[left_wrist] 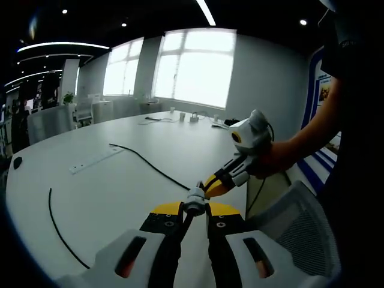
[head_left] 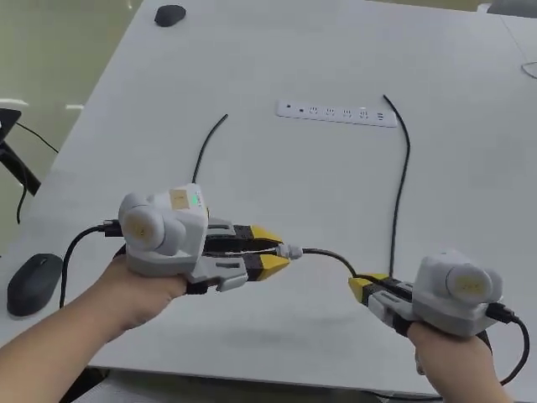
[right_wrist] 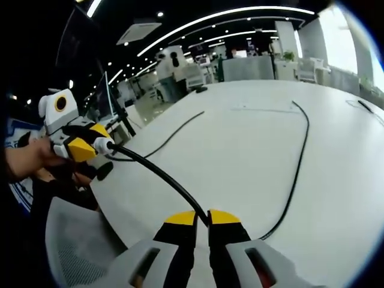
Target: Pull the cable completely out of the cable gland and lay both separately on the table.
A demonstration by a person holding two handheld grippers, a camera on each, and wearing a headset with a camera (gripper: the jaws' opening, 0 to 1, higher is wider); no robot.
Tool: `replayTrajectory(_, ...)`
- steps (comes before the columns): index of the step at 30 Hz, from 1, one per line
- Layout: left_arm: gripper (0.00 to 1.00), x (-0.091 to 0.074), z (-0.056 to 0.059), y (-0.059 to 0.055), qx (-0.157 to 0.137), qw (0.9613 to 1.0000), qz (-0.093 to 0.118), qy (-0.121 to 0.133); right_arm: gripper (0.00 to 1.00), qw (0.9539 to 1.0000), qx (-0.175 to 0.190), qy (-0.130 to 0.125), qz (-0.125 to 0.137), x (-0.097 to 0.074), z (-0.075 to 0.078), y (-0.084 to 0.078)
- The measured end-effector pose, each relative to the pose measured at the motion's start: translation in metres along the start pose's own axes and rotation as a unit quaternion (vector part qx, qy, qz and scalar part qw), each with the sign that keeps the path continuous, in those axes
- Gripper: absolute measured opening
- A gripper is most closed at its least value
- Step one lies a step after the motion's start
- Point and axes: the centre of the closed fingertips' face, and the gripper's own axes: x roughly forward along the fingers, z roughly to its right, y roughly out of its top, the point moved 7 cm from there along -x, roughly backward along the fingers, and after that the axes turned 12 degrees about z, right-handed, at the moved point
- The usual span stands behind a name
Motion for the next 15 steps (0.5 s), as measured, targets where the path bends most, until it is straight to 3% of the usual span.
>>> replayTrajectory(6, 0.15, -0.001, -0.001, -0.001, 0.005, 1.0, -0.007, -0.001, 0.03, 0.9996, -0.025, 0.008, -0.003, -0.005, -0.002, 0.001)
replayTrajectory(10, 0.15, -0.001, 0.0, -0.002, 0.005, 1.0, -0.008, -0.001, 0.1, 0.997, -0.078, 0.004, -0.008, -0.013, -0.006, 0.009)
replayTrajectory(13, 0.15, 0.0, 0.002, -0.003, 0.007, 0.9999, -0.012, -0.006, 0.16, 0.9897, -0.142, 0.01, -0.012, -0.019, -0.016, 0.02)
replayTrajectory(15, 0.15, 0.0, 0.002, -0.003, 0.006, 0.9999, -0.012, -0.006, 0.17, 0.9828, -0.181, 0.036, 0.001, -0.019, -0.033, 0.031)
